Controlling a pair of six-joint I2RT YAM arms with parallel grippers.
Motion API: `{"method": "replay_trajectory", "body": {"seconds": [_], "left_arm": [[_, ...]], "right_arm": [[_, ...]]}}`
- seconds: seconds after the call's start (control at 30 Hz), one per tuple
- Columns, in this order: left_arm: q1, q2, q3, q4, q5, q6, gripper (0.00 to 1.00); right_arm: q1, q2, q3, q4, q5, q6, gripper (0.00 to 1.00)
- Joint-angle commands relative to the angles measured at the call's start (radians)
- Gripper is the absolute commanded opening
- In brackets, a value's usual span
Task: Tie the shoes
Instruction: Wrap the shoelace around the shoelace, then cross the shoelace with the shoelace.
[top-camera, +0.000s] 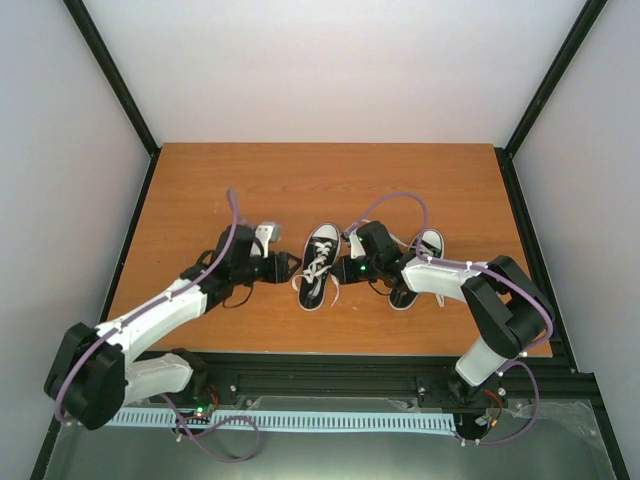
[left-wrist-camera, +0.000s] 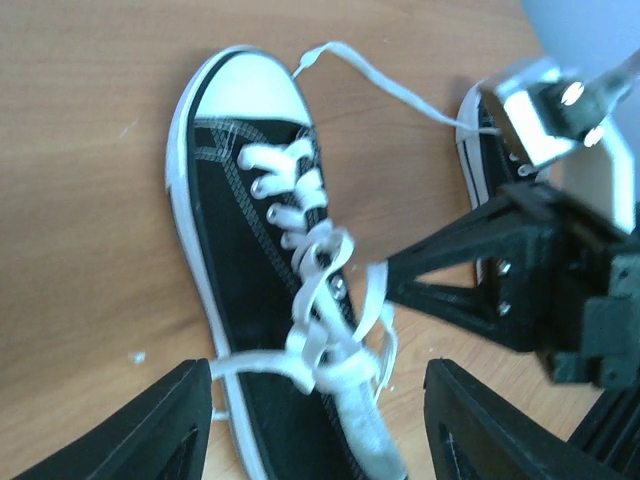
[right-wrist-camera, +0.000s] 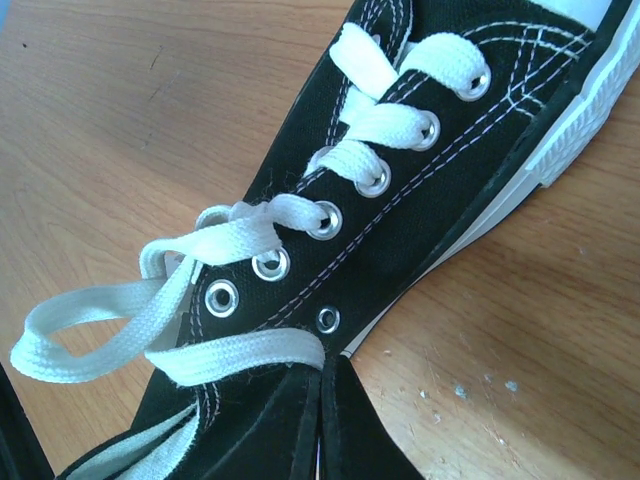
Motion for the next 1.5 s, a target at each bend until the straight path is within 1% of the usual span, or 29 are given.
{"method": "replay_trajectory", "body": {"seconds": [0.0,0.23,0.37,0.47,0.57,0.73,0.9,1.07,1.1,1.17,1.47], "left_arm": [[-0.002,0.115,0.151,-0.118,0.032,0.036,0.60],[-0.002,0.333,0.265,-0.080,0.100,0.067,0.62],[-0.002,0.393,0.282,-0.060,0.156,0.061,0.64],[-0.002,0.413,0.276,-0.051,0.157,0.061,0.63],[-0.003,0.429,0.276,-0.048,0.148,0.063,0.56],[-0.003,0.452,0.280,-0.040,0.159,0.061,0.38],[-0.003,0.453,0.276,-0.035,0.166,0.058,0.25],[-0.002,0.437,0.255,-0.008,0.161,0.053,0.05],[-0.002,0.435,0.251,-0.003,0.161,0.054,0.02],[-0.002,0.427,0.242,0.013,0.159,0.052,0.01],[-0.002,0.362,0.192,0.074,0.142,0.062,0.01]], "right_arm": [[0.008,0.015,-0.010,0.016,0.001,0.000,0.03],[0.008,0.019,-0.009,0.024,0.006,0.000,0.03],[0.008,0.023,-0.005,0.029,0.006,0.006,0.03],[0.008,0.026,0.002,0.027,0.005,0.007,0.03],[0.008,0.032,0.010,0.028,0.001,0.008,0.03],[0.010,0.032,0.023,0.033,-0.007,0.016,0.03],[0.022,0.027,0.043,0.032,-0.005,0.023,0.03],[0.035,0.036,0.072,0.031,0.000,0.026,0.03],[0.037,0.039,0.076,0.030,0.000,0.026,0.03],[0.040,0.049,0.088,0.026,0.004,0.027,0.03],[0.060,0.067,0.118,0.023,0.007,0.028,0.03]]}}
